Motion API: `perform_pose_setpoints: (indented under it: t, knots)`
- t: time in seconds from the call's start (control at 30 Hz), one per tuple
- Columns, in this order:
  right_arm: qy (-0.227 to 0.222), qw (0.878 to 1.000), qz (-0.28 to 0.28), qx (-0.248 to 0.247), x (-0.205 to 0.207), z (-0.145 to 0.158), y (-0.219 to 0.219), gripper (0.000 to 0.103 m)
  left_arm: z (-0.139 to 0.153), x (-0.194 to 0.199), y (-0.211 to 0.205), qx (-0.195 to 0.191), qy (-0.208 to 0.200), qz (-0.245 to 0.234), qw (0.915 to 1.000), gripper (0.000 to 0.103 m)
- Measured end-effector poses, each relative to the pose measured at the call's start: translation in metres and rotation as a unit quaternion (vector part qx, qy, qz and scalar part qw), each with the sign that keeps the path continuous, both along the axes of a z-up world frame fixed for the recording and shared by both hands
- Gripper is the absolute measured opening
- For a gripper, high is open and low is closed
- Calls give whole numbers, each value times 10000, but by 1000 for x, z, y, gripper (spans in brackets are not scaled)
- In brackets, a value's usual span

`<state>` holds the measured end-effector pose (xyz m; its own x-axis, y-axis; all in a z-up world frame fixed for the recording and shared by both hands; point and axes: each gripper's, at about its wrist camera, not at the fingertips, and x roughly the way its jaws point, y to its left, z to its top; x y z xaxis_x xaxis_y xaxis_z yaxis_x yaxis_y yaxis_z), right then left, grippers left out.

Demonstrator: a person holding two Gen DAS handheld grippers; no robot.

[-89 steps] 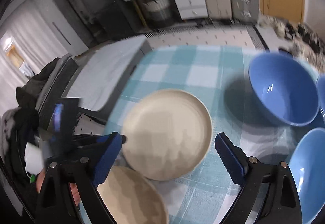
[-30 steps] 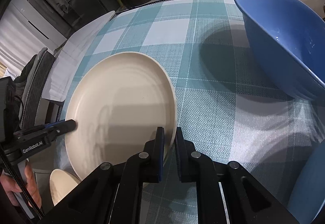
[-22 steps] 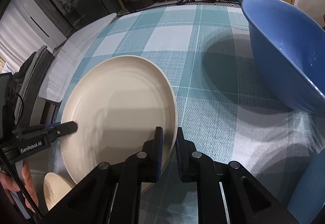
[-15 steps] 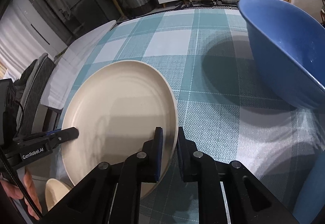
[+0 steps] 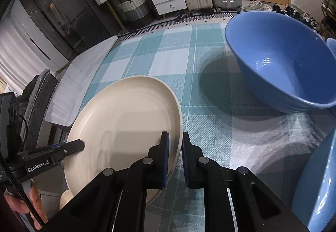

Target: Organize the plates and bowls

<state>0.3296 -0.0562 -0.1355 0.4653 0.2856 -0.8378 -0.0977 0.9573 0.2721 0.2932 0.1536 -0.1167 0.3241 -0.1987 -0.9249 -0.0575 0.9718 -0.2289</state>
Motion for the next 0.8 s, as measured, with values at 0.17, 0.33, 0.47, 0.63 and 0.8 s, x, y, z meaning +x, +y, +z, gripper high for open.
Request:
perform_pose_setpoints:
  t: [0.17,0.33,0.47,0.63,0.8]
  knots:
    - [-49,10000,-14,54,-4,10,-2,11,9,-7,-4,18,-27,-40,10000,14]
    - [-78,9999,-9,79,-15,18,-2,11,23,-18,-4,51,-114,-27,9999,14]
    - [-129,9999,-3,91,-28,23,-1,11,32,-30,-4,75,-199,-28,9998,14]
    - [-157,9998,20,154,-45,29,0,11,41,-49,-3,57,-275,-22,9996,14]
    - [-213,9995,118,180,-65,34,5,11,41,-72,4,33,-284,38,9996,14]
